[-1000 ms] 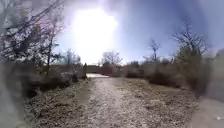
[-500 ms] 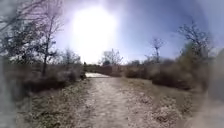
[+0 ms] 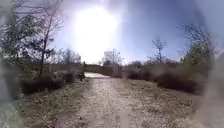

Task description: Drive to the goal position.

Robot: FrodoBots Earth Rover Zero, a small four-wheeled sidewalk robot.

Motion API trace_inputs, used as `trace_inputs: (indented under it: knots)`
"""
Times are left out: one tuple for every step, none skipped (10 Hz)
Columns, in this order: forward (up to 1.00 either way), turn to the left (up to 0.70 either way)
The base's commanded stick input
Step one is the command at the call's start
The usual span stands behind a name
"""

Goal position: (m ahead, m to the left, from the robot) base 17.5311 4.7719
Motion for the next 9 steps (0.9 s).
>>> trace_inputs:
  knots:
    - [0.7,0.12]
    - [0.7,0.12]
    - [0.7,0.05]
    - [0.7,0.03]
    - [0.7,0.01]
    - [0.7,0.0]
    - [0.7,0.0]
    - [0.7,0.02]
    - [0.7,0.03]
